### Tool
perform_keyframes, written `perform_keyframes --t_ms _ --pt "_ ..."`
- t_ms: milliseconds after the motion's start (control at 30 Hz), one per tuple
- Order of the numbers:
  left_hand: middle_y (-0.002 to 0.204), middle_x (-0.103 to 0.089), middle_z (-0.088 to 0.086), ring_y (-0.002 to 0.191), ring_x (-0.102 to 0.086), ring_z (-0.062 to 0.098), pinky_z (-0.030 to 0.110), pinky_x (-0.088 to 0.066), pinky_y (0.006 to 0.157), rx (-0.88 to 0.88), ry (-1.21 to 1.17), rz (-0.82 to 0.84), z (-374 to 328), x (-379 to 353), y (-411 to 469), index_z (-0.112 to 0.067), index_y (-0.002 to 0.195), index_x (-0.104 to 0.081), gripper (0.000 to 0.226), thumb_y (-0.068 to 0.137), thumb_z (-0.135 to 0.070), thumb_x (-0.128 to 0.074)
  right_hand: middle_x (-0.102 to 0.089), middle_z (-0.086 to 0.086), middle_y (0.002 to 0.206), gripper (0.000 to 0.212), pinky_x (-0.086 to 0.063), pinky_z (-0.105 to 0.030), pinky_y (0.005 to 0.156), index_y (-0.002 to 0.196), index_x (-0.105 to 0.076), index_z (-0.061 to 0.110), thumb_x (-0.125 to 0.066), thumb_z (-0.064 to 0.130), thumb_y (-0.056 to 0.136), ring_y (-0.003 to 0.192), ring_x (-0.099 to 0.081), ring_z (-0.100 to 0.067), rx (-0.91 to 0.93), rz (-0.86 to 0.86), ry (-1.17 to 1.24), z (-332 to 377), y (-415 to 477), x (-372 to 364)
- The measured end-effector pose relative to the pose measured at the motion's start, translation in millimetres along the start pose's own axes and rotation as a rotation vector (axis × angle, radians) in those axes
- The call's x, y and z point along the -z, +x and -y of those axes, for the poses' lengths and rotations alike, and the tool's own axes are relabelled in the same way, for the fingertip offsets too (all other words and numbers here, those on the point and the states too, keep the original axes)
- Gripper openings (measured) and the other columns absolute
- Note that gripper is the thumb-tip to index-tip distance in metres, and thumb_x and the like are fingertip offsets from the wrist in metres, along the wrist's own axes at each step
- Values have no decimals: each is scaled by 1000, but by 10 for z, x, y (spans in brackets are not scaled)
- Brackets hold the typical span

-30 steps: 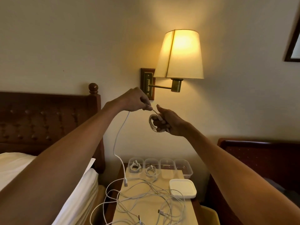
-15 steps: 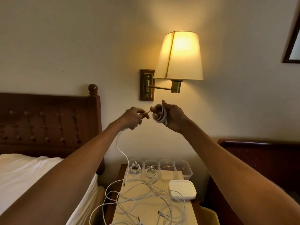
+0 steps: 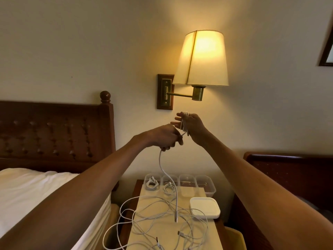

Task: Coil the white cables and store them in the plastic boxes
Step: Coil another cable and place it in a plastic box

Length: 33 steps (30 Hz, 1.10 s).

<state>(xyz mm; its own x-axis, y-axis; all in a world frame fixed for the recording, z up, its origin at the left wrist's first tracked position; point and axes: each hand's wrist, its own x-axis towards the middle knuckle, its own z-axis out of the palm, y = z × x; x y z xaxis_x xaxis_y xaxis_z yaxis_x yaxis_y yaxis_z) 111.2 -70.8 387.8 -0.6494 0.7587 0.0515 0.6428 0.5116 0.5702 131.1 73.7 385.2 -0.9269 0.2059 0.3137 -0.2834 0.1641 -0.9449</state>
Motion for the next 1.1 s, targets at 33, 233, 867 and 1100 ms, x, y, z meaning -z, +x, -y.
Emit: perform_keyframes --t_ms 33,233,867,1100 --pt "80 -57 3 63 -55 14 24 -48 56 -39 36 -22 -31 43 -24 -11 107 -67 24 103 -14 -44 -55 -15 129 39 -50 -30 87 132 -48 -4 -35 21 106 95 -64 -17 16 5 -97 3 -29 1" --pt "78 -64 2 65 -56 13 23 -47 58 -164 141 -80 -104 375 -127 -11 106 -73 19 96 -21 -61 -67 -9 83 52 -50 -23 64 105 -60 -9 -24 28 108 65 -65 -14 60 168 -406 -45 -149 28" --pt "88 -71 1 81 -65 15 27 -54 71 -269 44 -419 285 592 -69 -10 103 -75 15 90 -16 -70 -35 4 54 43 -26 -17 44 73 -48 13 -36 42 103 43 -27 -7 -332 472 285 51 -279 188" --pt "93 -71 -3 86 -64 5 19 -46 74 -186 190 -382 545 430 -43 -11 107 -73 16 96 -13 -61 -42 2 59 41 -34 -16 45 76 -45 14 -35 43 103 46 -36 -7 -352 394 398 33 -294 196"
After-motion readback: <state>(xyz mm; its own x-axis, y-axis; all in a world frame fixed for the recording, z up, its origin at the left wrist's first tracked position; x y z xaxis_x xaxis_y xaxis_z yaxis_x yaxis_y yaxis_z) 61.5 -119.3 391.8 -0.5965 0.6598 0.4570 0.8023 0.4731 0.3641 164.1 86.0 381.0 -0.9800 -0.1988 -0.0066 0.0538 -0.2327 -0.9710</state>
